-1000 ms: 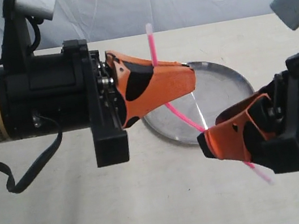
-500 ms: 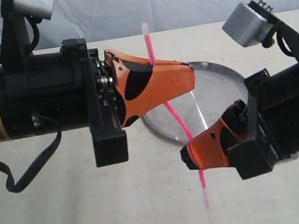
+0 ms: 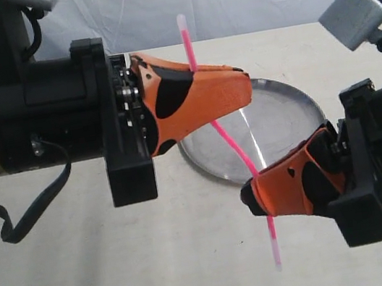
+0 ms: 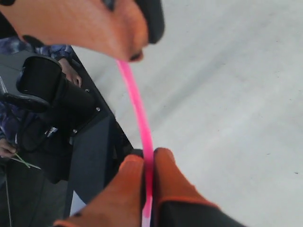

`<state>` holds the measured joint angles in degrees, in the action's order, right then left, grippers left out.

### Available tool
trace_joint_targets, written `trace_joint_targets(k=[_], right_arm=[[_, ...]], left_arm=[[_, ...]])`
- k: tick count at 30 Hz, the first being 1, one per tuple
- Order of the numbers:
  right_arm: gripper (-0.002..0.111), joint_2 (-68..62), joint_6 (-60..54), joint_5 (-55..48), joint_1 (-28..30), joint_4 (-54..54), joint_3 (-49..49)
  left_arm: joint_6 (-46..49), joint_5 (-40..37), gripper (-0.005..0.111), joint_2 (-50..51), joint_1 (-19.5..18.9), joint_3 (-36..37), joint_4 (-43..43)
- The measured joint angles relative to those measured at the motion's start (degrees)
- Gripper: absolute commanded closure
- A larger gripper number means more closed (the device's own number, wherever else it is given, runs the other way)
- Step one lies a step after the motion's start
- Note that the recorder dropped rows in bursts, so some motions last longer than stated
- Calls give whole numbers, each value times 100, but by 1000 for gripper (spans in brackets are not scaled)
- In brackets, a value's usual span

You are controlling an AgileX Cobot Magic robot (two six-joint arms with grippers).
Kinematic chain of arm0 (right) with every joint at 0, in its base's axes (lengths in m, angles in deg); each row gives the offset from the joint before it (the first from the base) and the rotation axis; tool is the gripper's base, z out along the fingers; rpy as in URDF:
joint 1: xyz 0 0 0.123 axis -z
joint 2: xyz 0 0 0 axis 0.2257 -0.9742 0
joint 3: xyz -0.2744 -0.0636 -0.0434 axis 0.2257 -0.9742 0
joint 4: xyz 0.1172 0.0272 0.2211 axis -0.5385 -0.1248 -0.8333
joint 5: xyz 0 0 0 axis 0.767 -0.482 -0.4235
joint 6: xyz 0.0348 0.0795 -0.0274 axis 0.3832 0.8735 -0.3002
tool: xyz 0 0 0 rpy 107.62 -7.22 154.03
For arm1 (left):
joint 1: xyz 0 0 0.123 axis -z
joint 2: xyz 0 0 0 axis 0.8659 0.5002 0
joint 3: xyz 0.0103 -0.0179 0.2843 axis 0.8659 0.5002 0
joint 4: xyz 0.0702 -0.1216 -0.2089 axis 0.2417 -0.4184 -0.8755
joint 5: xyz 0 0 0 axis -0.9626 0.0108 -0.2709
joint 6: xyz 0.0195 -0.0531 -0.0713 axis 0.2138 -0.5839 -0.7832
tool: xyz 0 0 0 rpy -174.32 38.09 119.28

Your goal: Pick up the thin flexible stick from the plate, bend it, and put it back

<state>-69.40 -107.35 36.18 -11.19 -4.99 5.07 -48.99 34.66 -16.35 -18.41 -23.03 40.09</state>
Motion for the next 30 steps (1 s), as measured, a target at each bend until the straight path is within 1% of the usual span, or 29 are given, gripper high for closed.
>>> trace_joint_targets(k=[5, 10, 12, 13, 16, 17, 18, 24, 25, 26, 27, 30], right_arm=[[109, 0, -29, 0, 0, 0, 0], [109, 15, -114, 0, 0, 88, 0], [107, 27, -127, 37, 0, 212, 0], [96, 27, -138, 52, 0, 246, 0], [58, 27, -138, 178, 0, 489, 0], [51, 27, -138, 207, 0, 526, 0], [50, 27, -138, 220, 0, 540, 0], [50, -214, -138, 436, 0, 555, 0], [51, -298, -138, 467, 0, 527, 0], [55, -384, -138, 504, 0, 488, 0], [65, -456, -138, 530, 0, 457, 0], [108, -701, -138, 573, 0, 242, 0]], left_arm=[[0, 14, 107, 0, 0, 0, -13], [0, 186, 107, 0, 0, 0, -52], [0, 183, 107, 0, 0, 0, -73], [0, 183, 107, 0, 0, 0, -73], [0, 232, 107, 36, 0, 0, -114], [0, 298, 107, 36, 0, 0, -154], [0, 328, 107, 36, 0, 0, -202], [0, 586, 107, 36, 0, 0, -529], [0, 586, 107, 36, 0, 0, -529], [0, 586, 107, 36, 0, 0, -554], [0, 598, 107, 36, 0, 0, -566], [22, 588, 107, 36, 0, 0, -575]])
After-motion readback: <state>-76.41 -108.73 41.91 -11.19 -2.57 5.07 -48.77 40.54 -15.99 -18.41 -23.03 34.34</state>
